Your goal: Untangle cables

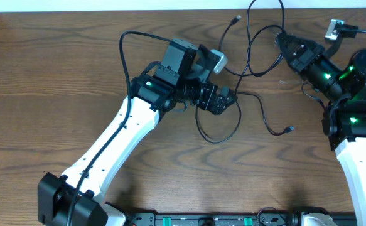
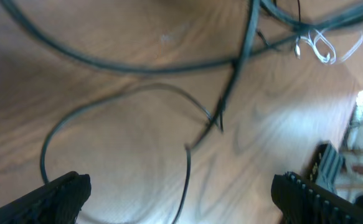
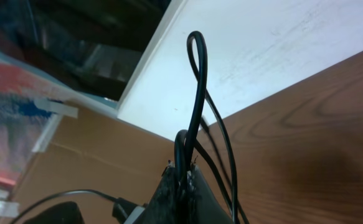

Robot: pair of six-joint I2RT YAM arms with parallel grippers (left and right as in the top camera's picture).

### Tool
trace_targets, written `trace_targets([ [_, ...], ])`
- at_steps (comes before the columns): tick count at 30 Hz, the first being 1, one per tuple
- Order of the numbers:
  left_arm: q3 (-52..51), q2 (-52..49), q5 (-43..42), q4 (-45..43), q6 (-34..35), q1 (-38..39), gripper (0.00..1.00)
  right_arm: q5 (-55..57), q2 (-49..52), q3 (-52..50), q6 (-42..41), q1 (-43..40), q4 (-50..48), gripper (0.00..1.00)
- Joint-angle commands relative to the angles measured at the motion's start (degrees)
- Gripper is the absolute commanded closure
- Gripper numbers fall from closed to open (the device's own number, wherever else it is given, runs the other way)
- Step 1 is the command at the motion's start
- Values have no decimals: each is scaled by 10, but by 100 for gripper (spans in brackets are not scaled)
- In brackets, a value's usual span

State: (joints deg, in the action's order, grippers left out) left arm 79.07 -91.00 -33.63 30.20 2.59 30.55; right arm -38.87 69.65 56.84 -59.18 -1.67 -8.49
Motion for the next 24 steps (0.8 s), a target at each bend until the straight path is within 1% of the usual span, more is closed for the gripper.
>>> trace_targets([
  [1,-1,7,27,-23,31,14,2,8,-2,4,-48,3,-12,99],
  [5,-1,6,29,-42,30,23,2,7,-2,4,-81,3,-20,99],
  [7,-1,4,29,-42,19,25,2,-6,-2,4,-110,3,-53,99],
  [9,-1,1,28,-49,21,25,2,-26,-2,4,-122,3,-96,99],
  [11,-1,0,28,-58,21,27,2,-43,-2,4,-144,3,-111,99],
  [17,-1,0,28,-85,21,34,2,-51,-2,4,-145,20,-111,99],
  [18,-1,0,28,-88,21,35,6,-50,-2,4,-145,22,-110,99],
  [19,-1,0,28,-89,21,35,25,-46,-2,4,-145,21,-110,99],
  [20,-1,0,28,-88,20,35,47,-43,-2,4,-145,21,-110,99],
  [22,-1,0,28,-84,20,36,78,-35,-2,4,-145,21,-110,99],
  [23,-1,0,28,-82,20,36,92,-30,-2,4,-145,21,-110,99],
  [24,-1,0,28,-80,20,36,92,-27,-2,4,-140,21,-110,99],
])
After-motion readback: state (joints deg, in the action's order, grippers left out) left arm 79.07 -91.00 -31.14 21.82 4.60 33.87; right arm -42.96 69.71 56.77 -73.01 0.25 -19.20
